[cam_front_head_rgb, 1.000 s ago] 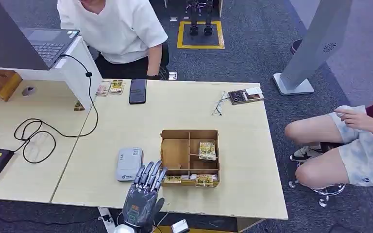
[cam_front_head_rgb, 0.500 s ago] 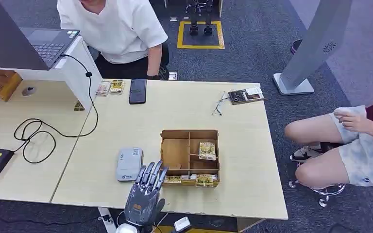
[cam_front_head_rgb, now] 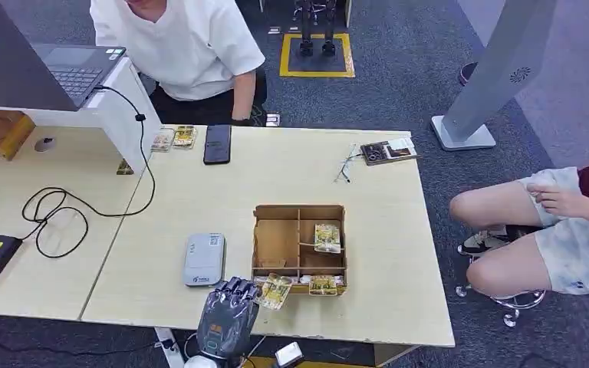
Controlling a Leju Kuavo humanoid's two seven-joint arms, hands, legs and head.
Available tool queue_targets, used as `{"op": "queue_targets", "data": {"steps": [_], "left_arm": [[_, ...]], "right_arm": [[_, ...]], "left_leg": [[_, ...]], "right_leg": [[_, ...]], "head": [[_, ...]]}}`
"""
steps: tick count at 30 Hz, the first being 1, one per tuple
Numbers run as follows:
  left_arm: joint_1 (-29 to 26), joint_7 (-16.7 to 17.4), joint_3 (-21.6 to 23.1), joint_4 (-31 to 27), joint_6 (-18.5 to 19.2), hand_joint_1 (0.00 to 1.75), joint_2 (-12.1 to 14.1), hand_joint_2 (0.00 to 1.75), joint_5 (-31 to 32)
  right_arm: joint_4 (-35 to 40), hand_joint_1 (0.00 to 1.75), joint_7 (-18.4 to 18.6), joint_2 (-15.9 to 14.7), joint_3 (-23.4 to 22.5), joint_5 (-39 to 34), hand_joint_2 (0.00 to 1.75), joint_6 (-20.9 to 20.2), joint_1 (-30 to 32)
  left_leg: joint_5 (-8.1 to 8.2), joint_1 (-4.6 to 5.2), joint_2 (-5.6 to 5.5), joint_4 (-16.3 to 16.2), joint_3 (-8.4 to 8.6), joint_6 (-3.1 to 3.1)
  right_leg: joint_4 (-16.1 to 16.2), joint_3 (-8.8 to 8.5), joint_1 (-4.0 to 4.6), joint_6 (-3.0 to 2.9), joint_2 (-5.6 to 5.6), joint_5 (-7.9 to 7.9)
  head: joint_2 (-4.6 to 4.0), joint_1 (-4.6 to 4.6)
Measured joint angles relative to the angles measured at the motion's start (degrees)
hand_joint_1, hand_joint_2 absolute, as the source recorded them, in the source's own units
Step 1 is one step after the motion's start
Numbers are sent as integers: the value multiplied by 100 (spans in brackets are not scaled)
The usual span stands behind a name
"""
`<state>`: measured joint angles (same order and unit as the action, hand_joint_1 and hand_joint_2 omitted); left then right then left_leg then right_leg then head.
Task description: Pass the card to the sensor for recognition and then transmit it.
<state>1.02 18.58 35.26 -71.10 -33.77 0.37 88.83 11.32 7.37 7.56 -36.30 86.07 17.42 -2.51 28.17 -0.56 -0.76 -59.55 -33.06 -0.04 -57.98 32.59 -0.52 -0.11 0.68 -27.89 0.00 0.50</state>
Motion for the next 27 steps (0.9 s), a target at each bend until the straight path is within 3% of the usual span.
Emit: {"op": "queue_targets", "data": {"steps": [21, 27], "left_arm": [[-98, 0, -61, 0, 133, 175, 26, 175, -15], [-209, 52, -61, -9, -282, 175, 26, 175, -151]], "right_arm": [[0, 0, 0, 0, -101, -13, 175, 15, 4], [0, 0, 0, 0, -122, -26, 175, 20, 11]], "left_leg": [[0, 0, -1, 0, 0, 0], [0, 0, -1, 0, 1, 0]], "right_leg": [[0, -1, 0, 0, -1, 0], [0, -1, 0, 0, -1, 0]], "head": [[0, 0], [0, 0]]}}
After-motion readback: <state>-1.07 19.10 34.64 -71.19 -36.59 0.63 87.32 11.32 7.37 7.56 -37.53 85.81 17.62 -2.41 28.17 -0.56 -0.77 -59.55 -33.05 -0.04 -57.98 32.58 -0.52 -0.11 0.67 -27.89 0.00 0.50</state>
